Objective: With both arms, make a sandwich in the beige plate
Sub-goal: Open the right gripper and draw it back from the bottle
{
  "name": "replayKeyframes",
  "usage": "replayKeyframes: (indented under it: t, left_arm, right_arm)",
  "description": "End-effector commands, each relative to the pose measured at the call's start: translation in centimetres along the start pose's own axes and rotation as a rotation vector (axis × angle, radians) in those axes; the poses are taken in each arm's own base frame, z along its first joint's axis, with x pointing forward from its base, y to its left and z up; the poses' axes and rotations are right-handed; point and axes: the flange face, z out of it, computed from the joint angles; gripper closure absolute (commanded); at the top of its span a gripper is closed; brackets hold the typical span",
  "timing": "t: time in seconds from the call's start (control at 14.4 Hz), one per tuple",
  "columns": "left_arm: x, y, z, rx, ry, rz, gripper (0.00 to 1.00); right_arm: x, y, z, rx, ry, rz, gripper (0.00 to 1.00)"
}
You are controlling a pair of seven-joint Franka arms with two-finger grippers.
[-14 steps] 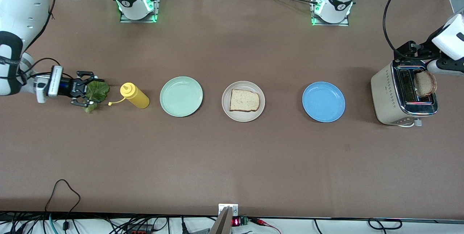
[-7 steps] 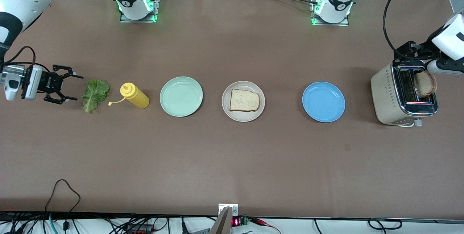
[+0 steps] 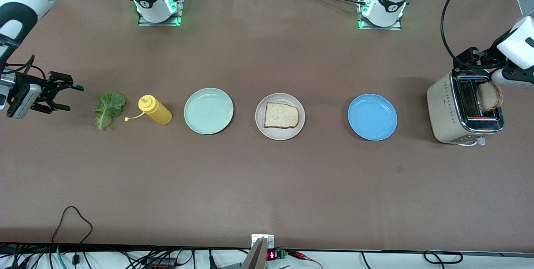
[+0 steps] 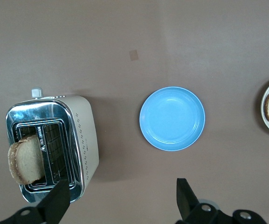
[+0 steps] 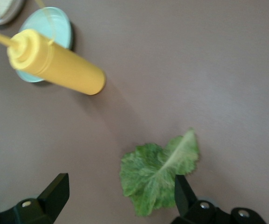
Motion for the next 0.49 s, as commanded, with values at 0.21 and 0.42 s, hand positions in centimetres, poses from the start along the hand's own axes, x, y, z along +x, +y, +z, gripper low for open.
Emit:
replayKeyframes:
  t: [0.21,0.42]
  left_arm:
    - [-0.6,0.1,-0.3,-0.009,0.005,-0.006,0.00]
    - [-0.6,0.0,-0.3,-0.009,0.005,-0.008,0.00]
  right_arm:
    - [5.3,-1.1,-3.3,-0.113,-0.069,0.165,0.00]
    - [8.9,-3.5,-2.8,-0.154,-0.150,0.320,0.00]
